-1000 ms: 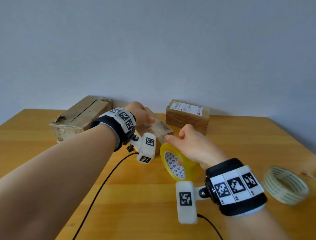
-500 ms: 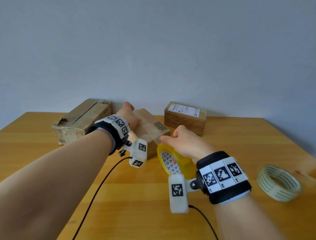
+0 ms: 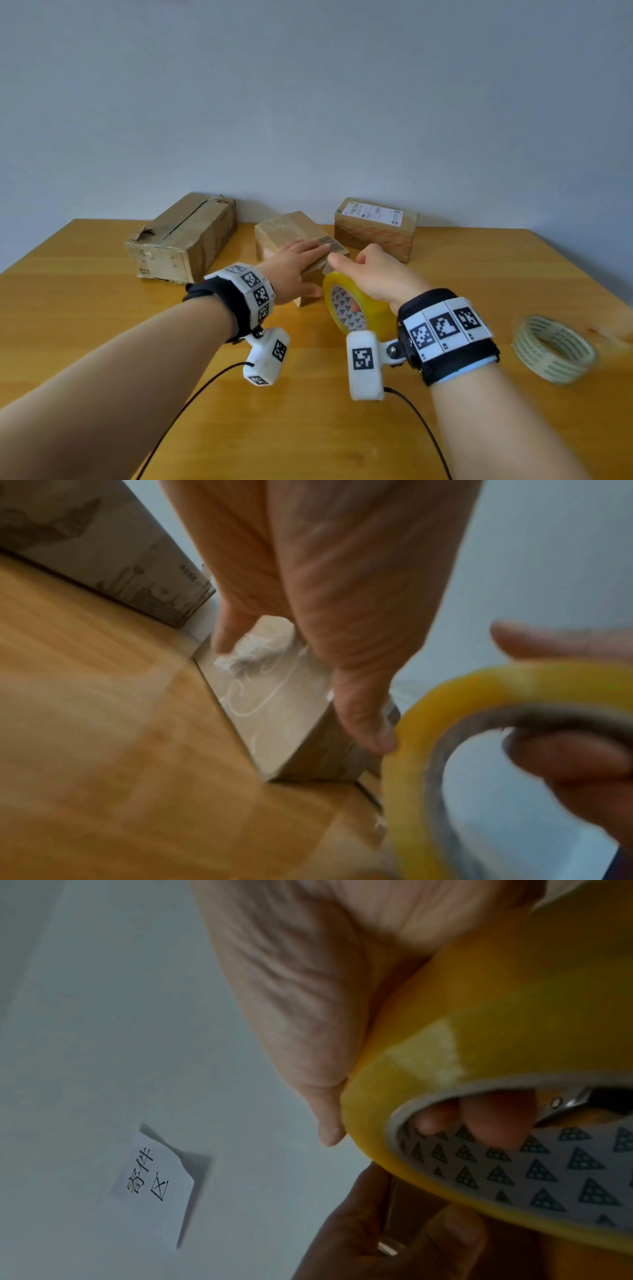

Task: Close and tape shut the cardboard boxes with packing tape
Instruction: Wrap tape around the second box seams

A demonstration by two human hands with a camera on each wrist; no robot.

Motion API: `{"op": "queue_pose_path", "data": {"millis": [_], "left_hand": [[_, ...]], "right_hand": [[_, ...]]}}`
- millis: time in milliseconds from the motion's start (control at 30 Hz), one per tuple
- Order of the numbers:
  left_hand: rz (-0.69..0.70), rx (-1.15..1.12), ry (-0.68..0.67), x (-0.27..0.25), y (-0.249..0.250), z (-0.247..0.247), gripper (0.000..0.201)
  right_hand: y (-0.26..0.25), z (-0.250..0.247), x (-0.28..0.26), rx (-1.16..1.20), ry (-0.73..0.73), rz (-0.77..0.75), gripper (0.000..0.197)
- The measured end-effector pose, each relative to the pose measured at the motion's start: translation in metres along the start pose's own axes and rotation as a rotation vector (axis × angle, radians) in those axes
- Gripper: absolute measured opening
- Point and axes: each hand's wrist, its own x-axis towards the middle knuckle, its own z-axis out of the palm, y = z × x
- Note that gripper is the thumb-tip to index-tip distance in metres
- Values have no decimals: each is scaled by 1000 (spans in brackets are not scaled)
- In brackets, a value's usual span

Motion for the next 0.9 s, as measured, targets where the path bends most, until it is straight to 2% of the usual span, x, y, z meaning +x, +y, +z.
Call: {"op": "queue_pose_path", "data": {"millis": [267, 400, 467, 600, 633, 667, 733, 767, 900], "left_hand": [[-46, -39, 17, -6, 3, -6, 62], [-54, -62, 32, -17, 4, -10, 61], [-48, -72, 33, -21, 6, -20, 62], [-66, -143, 111, -31, 9, -46, 67], [-66, -163, 115, -33, 10, -54, 65], [-67, -189, 113, -35, 13, -63, 62], [-86, -251, 94, -40, 19, -83, 57], [-89, -282, 84, -43, 21, -94, 55], [-81, -429, 35, -60, 29, -134, 35]], "right_hand": [[2, 3, -6, 69, -90, -28, 87], [0, 3, -12, 10, -158, -64, 101], [1, 4, -14, -17, -177, -96, 102], [-3, 4, -24, 141, -177, -160, 115], [-9, 1, -29, 188, -171, -176, 112], [-16, -4, -36, 232, -169, -202, 101], [-33, -18, -52, 331, -174, -276, 66], [-41, -26, -61, 387, -177, -312, 55], [-70, -57, -88, 601, -136, -449, 45]]}}
